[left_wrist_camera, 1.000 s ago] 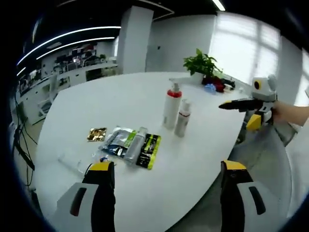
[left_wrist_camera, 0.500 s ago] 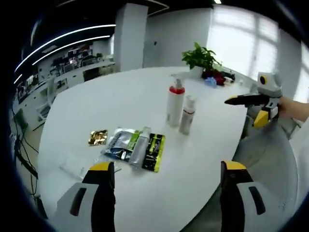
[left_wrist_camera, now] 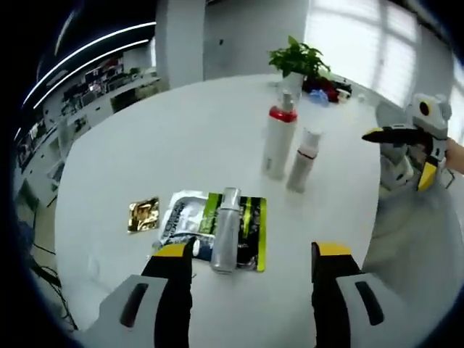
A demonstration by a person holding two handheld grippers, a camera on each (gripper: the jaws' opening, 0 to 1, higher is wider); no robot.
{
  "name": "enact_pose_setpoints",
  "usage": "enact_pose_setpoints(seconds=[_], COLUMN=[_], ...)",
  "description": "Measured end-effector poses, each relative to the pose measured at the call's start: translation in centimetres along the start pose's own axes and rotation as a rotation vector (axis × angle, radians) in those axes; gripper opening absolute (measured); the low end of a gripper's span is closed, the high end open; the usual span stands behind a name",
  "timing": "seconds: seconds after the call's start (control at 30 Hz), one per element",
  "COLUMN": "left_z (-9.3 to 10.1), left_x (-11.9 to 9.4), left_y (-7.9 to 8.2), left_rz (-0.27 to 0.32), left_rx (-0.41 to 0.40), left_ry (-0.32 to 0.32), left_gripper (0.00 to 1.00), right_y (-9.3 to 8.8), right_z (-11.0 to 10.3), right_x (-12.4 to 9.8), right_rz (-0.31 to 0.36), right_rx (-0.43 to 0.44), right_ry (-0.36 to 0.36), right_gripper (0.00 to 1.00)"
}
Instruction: Arrange the skincare products in the storage area until every visible bottle or jar stands upright without overlapping.
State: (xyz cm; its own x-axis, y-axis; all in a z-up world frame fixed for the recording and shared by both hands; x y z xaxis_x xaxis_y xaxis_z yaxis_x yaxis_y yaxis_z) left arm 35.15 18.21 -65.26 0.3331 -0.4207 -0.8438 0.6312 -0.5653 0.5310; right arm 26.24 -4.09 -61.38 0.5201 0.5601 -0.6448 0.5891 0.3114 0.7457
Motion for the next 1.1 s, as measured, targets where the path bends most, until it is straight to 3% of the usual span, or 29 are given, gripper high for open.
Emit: enact_pose_setpoints(seconds=[0.17,0.33,0.7,1.1], left_z=[-1.0,-1.3,-1.4,-2.1], left_x=[2.2,3.6,5.8,7.0], left_y=[0.3,0.2,1.1,0.6], left_rz=[-0.093,-0.172,-0.262,-0.382], left_rx=[0.029,0.047,0.123,0.136], left_ry=[0.001,-0.011,-0.008,0.018], left_gripper=[0.53,0.52,0.40,0.26], right_y=[-0.1,-0.1,0.3,-0.5], right_z=[0.4,0.3,0.9,1.0], right_x=[0.3,0.5,0.7,0.7], right_rz=[-0.022,-0.018,-0.008,-0.020], right_rx=[-0.019,-0.014,0.003,0.034], right_ry=[-0.022,-0.018,-0.016,-0.018], right_gripper=[0.92,0.91,0.89,0.87])
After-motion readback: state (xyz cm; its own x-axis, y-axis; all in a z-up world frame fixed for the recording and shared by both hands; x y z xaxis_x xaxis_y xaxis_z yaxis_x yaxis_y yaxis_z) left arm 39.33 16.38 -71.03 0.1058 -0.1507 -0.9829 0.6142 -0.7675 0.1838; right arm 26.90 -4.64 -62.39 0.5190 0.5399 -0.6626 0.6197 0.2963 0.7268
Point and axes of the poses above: the point that each gripper's makers call its tool centre point, and the gripper's own axes: x roughly forward along the fingers, z roughly to its right, y roughly out of its top, the point moved 3 cm from there along -x, roughly backward along the fingers, and after that the axes turned 13 degrees about -z, right-handed, at the moved point
